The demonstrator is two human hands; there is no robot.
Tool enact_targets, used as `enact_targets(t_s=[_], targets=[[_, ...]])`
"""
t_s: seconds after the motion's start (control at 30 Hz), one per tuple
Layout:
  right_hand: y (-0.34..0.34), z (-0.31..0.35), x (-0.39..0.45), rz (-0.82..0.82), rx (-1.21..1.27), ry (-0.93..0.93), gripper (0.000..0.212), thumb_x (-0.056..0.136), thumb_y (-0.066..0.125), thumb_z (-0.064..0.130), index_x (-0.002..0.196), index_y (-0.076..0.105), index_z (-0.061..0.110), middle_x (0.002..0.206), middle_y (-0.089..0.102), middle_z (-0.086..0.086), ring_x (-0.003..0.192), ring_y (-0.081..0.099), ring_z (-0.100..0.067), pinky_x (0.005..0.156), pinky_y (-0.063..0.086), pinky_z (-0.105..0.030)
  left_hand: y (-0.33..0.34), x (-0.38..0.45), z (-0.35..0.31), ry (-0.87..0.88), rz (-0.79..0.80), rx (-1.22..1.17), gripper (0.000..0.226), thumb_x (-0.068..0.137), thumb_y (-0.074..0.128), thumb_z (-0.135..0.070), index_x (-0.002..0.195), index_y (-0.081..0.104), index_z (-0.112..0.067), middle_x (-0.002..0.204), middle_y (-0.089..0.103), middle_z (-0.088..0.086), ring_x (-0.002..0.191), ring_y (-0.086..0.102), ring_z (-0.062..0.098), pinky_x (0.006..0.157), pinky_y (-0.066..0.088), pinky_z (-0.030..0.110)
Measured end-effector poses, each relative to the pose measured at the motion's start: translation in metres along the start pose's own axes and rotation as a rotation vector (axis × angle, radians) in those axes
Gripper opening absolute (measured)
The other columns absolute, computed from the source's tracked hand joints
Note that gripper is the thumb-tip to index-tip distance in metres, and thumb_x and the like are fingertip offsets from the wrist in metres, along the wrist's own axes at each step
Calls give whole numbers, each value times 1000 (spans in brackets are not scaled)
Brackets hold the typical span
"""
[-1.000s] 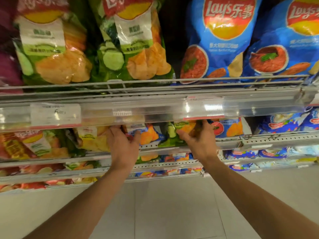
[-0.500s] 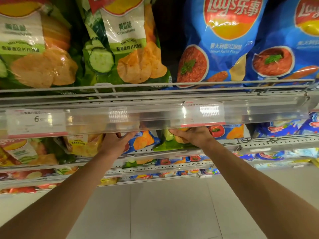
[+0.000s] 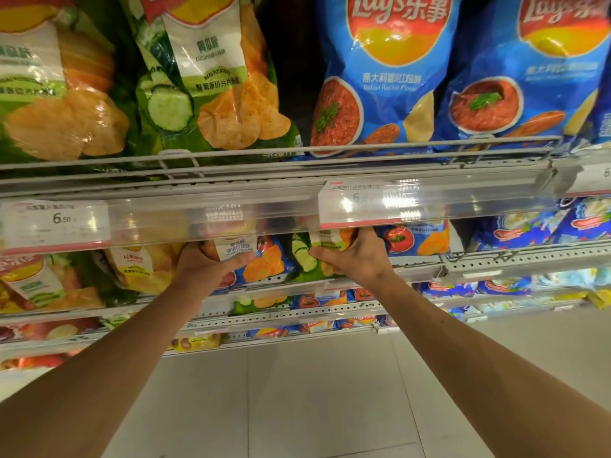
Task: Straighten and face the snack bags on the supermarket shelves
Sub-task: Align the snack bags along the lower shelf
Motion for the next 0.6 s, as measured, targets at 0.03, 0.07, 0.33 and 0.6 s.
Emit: enact_targets(t_s=[0.03,0.07,0.33,0.6], targets=[[-1,3,-2,1,-26,0,80,67,90,49,132,51,23,107,68,15,105,67,-11,89,58,-28,-1,-1,0,-2,-4,-4,62,50,86,-47,103,70,-20,96,75,-1,86,73,19,81,60,39],[-3,6,-5,4,-45,-3,79,68,89,50,133,52,22,112,70,9,108,68,-15,94,59,-38,-2,-2,-1,0,-6,-19,62,48,86,-47,102,70,-20,95,76,-1,84,74,17,77,61,35],[-39,11,-28,-67,35,-27,55,69,90,45,116,68,26,98,74,14,93,71,-7,87,61,-36,5,-10,-10,-7,-40,-60,50,52,90,-44,91,67,-22,82,72,-4,73,69,14,66,53,25],[-105,-44,-63,-184,288,101,55,59,91,43,103,59,35,100,74,10,92,73,-12,75,65,-39,52,-16,-37,-39,2,25,90,29,87,-67,103,68,-20,97,71,3,98,68,28,92,54,44]])
Point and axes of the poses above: each hand's wrist, its own x-axis towards the middle knuckle, its own y-axis out of the palm, z = x × y, the point moved 7 cm from there along x, towards the middle knuckle
